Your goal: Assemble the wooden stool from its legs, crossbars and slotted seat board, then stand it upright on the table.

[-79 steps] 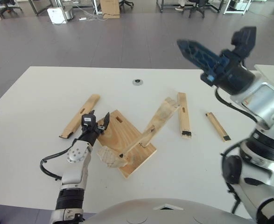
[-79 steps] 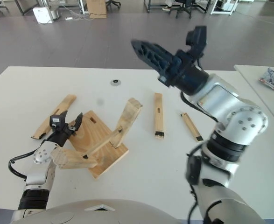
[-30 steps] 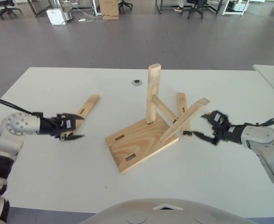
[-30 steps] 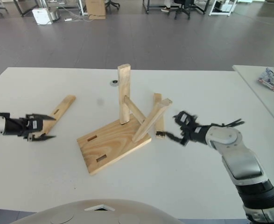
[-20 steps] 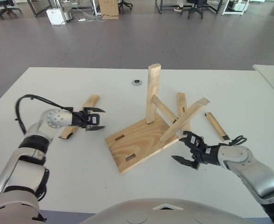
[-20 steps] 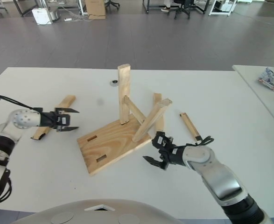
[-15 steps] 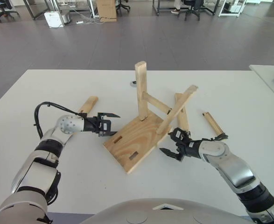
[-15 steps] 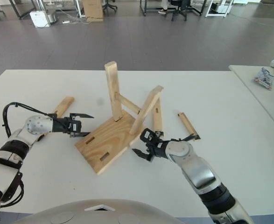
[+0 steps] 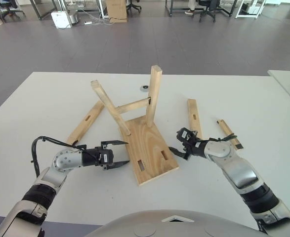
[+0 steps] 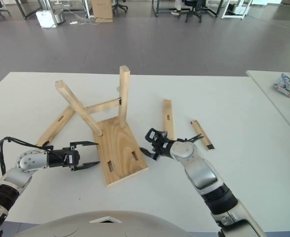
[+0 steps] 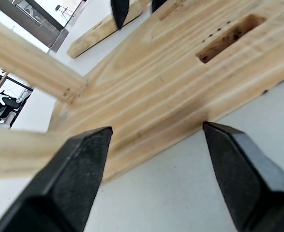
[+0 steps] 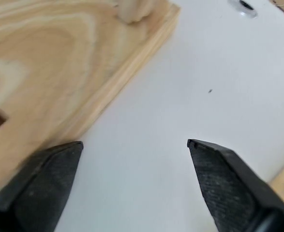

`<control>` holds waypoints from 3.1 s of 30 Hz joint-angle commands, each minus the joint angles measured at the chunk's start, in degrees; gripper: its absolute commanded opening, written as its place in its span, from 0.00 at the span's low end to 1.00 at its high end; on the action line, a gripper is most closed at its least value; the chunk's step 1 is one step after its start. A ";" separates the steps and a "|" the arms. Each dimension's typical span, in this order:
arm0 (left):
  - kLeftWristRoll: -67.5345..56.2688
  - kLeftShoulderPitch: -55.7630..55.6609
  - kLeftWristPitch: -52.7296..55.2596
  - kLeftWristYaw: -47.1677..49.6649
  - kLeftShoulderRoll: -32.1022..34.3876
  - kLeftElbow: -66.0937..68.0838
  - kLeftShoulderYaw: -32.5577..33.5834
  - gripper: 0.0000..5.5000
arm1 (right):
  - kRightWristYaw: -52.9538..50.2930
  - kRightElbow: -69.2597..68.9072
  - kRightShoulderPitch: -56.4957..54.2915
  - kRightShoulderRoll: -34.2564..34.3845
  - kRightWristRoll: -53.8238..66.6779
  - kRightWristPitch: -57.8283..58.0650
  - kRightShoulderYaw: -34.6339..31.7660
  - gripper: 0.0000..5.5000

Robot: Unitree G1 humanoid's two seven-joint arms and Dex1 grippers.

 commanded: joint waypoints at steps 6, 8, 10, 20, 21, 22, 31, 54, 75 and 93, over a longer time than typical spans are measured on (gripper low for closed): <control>-15.69 -2.35 19.18 8.37 -8.10 -0.45 10.33 0.63 | -7.34 0.54 -6.28 8.55 8.24 7.97 -18.29 0.74; -30.98 -1.64 36.18 20.74 -13.51 -7.46 19.59 0.63 | -11.46 4.30 -10.43 10.25 12.07 6.74 -29.07 0.74; -36.11 -1.25 45.19 30.04 -16.00 -13.87 23.50 0.63 | -15.89 8.30 -13.05 10.29 12.75 3.83 -36.23 0.74; -40.85 2.88 65.31 44.64 -19.45 -30.10 31.77 0.63 | -19.24 21.92 -2.57 5.33 9.75 -0.38 -41.91 0.74; -40.58 2.48 65.97 44.21 -19.29 -30.53 31.84 0.63 | -17.81 21.09 -1.77 5.17 10.67 0.05 -41.58 0.74; -39.90 2.55 66.52 43.48 -18.98 -31.09 31.50 0.63 | -15.96 20.35 -1.06 4.73 11.79 1.03 -41.19 0.74; -38.98 2.23 70.05 40.73 -19.13 -32.64 32.43 0.63 | -5.97 34.32 -2.55 -3.11 12.52 7.47 -37.42 0.70; -48.42 -12.50 70.66 44.58 -22.82 -33.60 44.17 0.63 | -21.11 14.76 -6.78 4.28 10.50 1.59 -36.90 0.24; -70.66 -40.03 89.38 50.47 -29.58 -38.52 28.06 0.63 | -16.56 -13.96 -26.14 13.06 30.09 -1.30 -25.76 0.24; -67.85 -38.61 86.41 52.56 -33.92 -38.15 26.95 0.20 | -17.17 -15.61 -24.63 13.22 29.38 -1.02 -22.50 0.24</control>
